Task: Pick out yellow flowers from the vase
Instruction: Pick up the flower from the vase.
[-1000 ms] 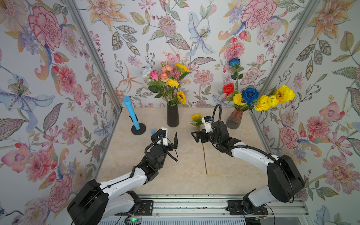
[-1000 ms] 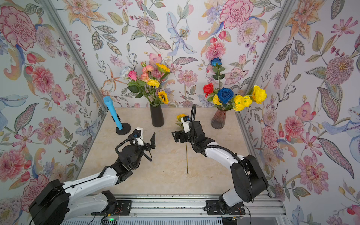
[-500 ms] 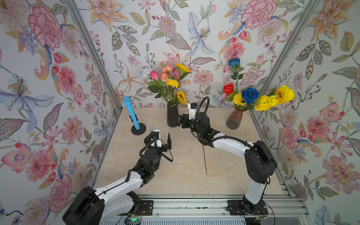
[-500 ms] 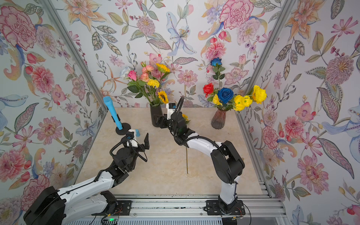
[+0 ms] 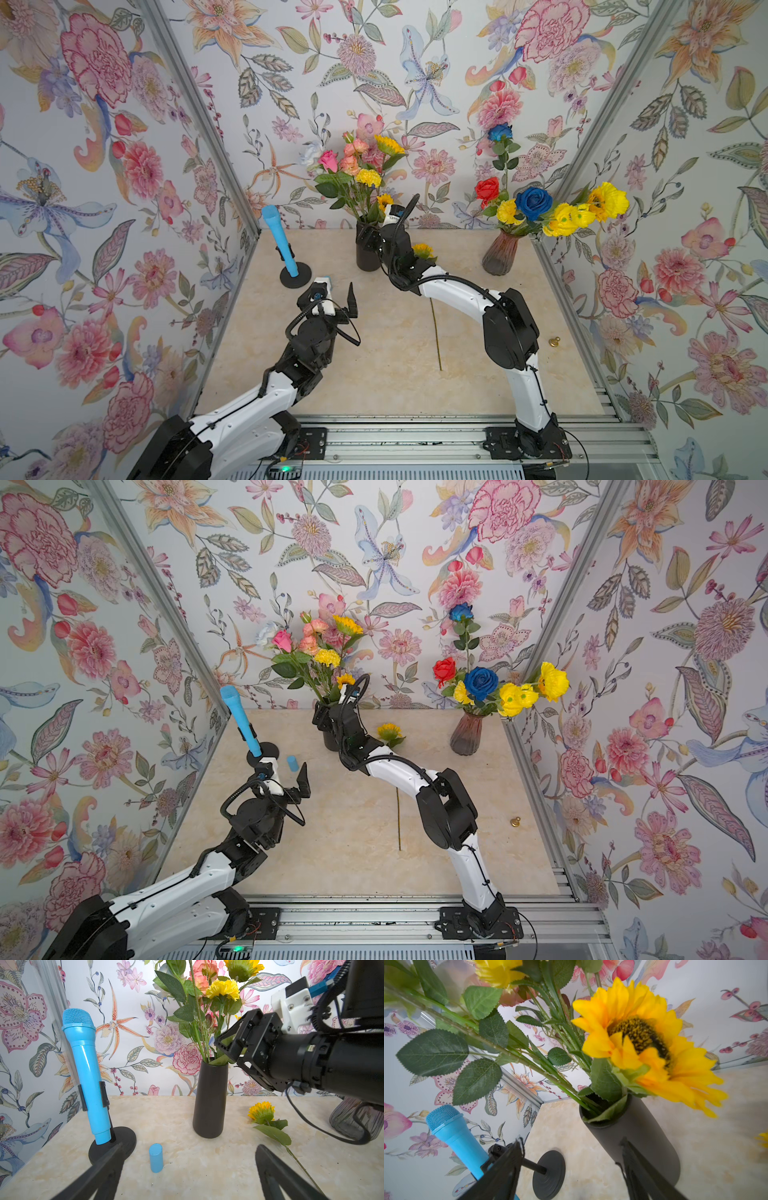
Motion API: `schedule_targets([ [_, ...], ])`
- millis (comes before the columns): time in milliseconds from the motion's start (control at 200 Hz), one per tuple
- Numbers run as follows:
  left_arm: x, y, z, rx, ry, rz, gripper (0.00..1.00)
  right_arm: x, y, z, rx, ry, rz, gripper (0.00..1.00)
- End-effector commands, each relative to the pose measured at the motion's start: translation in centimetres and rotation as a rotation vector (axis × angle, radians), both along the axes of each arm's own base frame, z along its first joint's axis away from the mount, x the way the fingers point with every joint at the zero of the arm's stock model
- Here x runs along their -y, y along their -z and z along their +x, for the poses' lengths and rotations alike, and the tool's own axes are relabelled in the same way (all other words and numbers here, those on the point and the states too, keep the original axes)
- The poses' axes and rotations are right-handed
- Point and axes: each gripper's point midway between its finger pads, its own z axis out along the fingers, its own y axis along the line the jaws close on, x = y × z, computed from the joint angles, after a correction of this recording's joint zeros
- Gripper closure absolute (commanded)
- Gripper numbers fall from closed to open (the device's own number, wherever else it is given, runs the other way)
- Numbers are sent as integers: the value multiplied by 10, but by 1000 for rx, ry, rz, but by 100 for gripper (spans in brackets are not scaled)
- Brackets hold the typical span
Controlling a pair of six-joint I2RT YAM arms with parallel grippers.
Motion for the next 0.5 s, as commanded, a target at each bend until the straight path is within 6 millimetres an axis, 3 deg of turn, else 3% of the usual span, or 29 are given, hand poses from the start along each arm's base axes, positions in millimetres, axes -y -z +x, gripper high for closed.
schedule_targets([
  [0,-4,3,-3,-4,4,-15,0,6,22,11,-66,108,-49,25],
  [300,-7,0,-5,9,3,-29,0,10,33,30,-76,196,-108,33],
  [495,-7,-1,-5,10,6,-34,0,14,31,37,-60,208,-121,38],
])
